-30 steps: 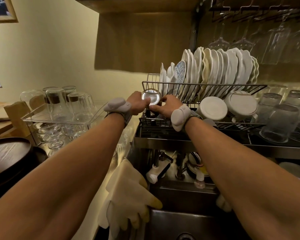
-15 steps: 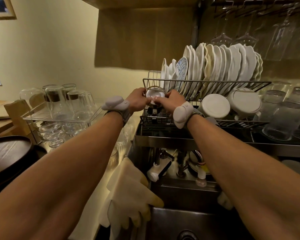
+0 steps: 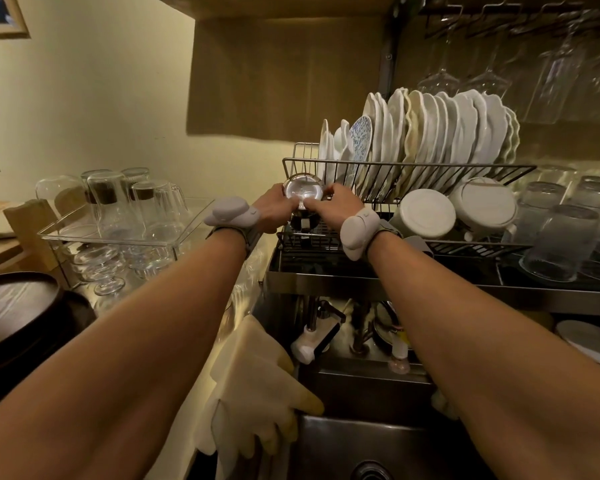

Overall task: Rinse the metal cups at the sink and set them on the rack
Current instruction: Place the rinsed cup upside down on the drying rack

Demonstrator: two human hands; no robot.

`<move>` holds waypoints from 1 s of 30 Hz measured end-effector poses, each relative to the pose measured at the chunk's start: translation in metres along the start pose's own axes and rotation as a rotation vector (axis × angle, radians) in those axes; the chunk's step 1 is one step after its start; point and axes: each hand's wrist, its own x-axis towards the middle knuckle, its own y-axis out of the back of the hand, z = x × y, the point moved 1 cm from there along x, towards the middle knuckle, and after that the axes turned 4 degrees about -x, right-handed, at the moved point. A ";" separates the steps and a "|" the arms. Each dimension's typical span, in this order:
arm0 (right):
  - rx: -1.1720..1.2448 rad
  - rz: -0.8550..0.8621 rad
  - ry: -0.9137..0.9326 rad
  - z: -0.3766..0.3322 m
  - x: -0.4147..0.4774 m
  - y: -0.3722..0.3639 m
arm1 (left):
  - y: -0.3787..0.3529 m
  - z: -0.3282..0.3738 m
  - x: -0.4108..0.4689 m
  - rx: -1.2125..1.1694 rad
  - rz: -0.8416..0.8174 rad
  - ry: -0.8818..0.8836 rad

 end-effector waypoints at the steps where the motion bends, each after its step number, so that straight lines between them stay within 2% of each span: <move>1: -0.002 -0.006 0.006 -0.001 -0.001 0.000 | -0.001 0.001 -0.001 0.006 0.001 0.014; 6: -0.078 -0.022 -0.006 -0.003 -0.005 0.002 | 0.002 0.003 -0.002 -0.040 0.008 0.119; 15: -0.123 0.008 0.011 0.000 -0.001 -0.003 | 0.003 -0.006 -0.005 -0.098 0.041 0.045; 19: -0.148 -0.008 0.046 -0.002 0.002 -0.004 | 0.003 -0.008 -0.003 -0.114 0.068 0.085; 26: -0.163 -0.085 0.002 -0.004 0.008 -0.010 | 0.009 -0.012 0.004 -0.191 0.102 0.170; 30: -0.169 -0.064 -0.002 -0.004 0.013 -0.007 | 0.011 -0.012 0.001 -0.167 0.116 0.141</move>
